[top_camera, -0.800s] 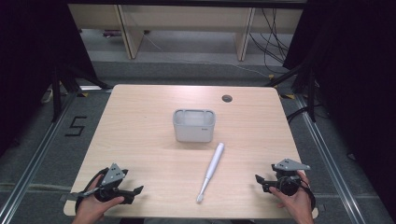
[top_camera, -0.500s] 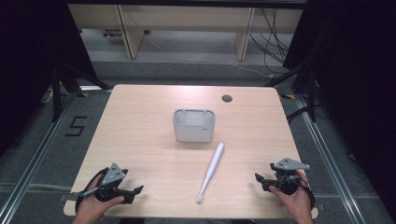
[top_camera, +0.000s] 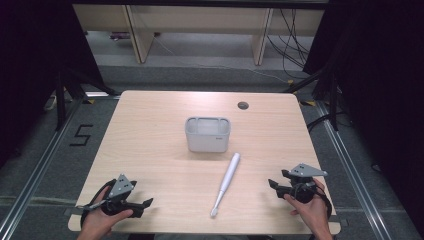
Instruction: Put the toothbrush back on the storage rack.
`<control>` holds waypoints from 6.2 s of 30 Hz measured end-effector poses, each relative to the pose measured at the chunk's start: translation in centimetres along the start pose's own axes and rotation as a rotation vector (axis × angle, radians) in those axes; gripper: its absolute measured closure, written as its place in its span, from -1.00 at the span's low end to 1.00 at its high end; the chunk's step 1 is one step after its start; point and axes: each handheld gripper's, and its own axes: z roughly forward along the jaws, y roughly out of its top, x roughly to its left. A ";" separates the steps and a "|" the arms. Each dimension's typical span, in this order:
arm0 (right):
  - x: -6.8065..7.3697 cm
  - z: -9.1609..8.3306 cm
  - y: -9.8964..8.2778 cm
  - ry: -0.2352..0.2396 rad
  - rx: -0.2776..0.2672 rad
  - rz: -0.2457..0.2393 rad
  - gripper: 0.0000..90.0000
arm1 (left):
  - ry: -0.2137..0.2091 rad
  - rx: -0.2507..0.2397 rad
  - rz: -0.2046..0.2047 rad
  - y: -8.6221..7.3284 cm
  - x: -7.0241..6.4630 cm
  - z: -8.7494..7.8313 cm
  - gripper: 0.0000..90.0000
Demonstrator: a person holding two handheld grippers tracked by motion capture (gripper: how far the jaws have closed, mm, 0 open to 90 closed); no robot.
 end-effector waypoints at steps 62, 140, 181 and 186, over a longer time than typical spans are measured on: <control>4.5 11.8 8.5 0.115 0.134 -0.246 1.00 | 0.009 -0.010 0.005 0.1 0.3 -0.4 -0.66; 7.9 1.7 0.6 0.108 0.210 -0.213 0.75 | 0.013 -0.021 0.004 0.1 0.2 -0.2 -0.66; 10.5 8.4 7.1 0.198 0.503 -0.308 0.30 | 0.017 -0.010 0.008 0.2 0.3 -0.3 -0.66; 10.6 8.7 7.4 0.182 0.549 -0.325 0.41 | 0.020 -0.010 0.001 0.3 0.3 -0.4 -0.66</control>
